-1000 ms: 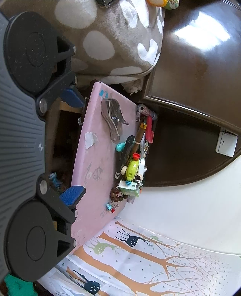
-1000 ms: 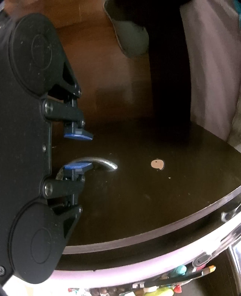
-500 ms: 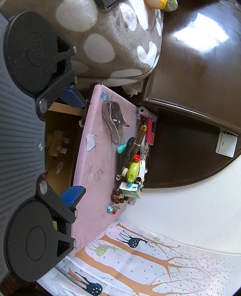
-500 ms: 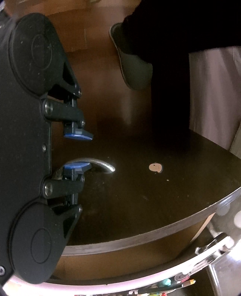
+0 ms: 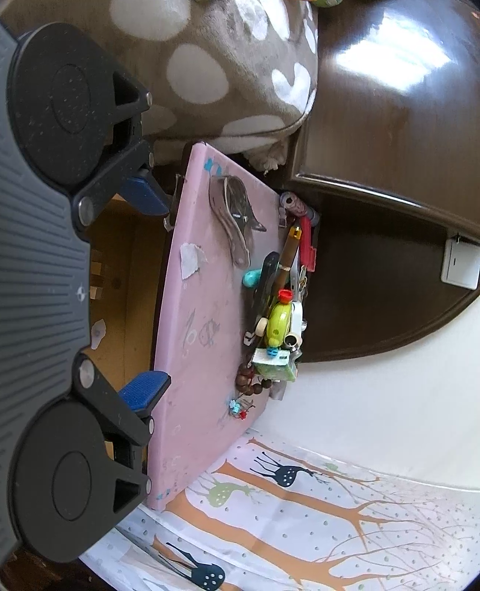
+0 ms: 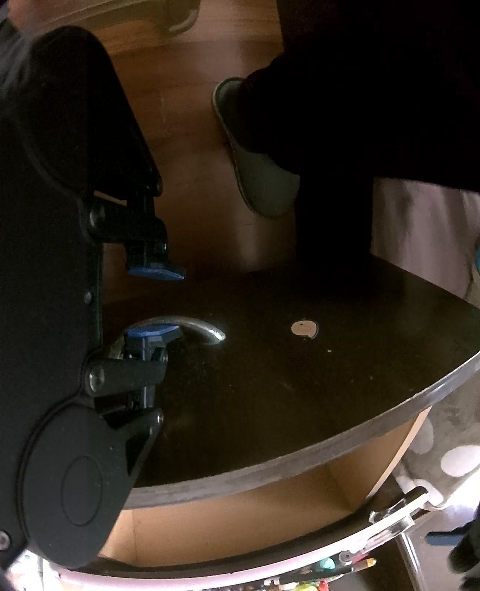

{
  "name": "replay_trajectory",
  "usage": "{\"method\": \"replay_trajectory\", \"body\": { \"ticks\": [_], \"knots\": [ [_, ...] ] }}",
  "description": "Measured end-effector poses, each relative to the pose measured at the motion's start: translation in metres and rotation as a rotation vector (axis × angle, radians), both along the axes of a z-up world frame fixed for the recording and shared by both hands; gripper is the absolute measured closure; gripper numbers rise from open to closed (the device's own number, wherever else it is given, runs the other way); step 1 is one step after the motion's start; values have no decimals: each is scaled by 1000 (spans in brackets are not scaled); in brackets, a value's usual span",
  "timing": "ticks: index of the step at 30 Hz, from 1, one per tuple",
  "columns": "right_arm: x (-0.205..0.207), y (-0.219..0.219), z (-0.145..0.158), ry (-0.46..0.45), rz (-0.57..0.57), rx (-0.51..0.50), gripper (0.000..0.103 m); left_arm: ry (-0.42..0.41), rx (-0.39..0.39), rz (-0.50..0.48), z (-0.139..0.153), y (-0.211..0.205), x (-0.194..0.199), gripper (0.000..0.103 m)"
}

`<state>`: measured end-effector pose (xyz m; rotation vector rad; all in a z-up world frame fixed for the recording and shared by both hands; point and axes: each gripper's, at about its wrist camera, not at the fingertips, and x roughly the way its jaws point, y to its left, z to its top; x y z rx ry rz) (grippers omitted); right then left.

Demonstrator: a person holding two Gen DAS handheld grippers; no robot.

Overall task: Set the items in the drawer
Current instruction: 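Pull the drawer open with the right gripper while the left gripper grasps the silver clip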

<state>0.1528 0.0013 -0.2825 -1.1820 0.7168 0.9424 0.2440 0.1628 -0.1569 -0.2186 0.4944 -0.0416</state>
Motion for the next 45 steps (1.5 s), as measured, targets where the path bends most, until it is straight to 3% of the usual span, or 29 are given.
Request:
{"method": "replay_trajectory", "body": {
  "ticks": [4,6,13,17,22,27,30,36,38,42,44,45],
  "knots": [
    [-2,-3,-3,-15,-37,39,75,6,27,7,-2,-4,4,10],
    [-4,-4,-5,-26,-42,58,67,10,47,12,-4,-4,8,10],
    [-12,5,-9,-34,-78,153,57,14,176,53,2,12,43,10],
    [-14,12,-15,-21,-101,206,43,34,235,71,6,27,71,10],
    [-13,15,-17,-4,-140,238,34,79,342,31,-2,32,117,10],
    [-14,22,-19,-2,-157,233,26,108,438,-72,-3,30,152,11],
    [-15,23,-19,-1,-157,235,25,149,460,-107,-6,28,165,20],
    [-29,16,-17,-5,-153,243,23,197,398,-156,-13,35,172,30],
    [-31,15,-18,-7,-147,243,22,203,372,-170,-13,37,170,41],
    [-33,14,-18,-8,-143,246,22,221,330,-178,-11,37,169,50],
    [-33,13,-18,-8,-143,247,22,227,315,-182,-10,36,168,68],
    [-33,12,-18,-8,-143,247,22,228,315,-182,-10,35,167,67]
  ]
}}
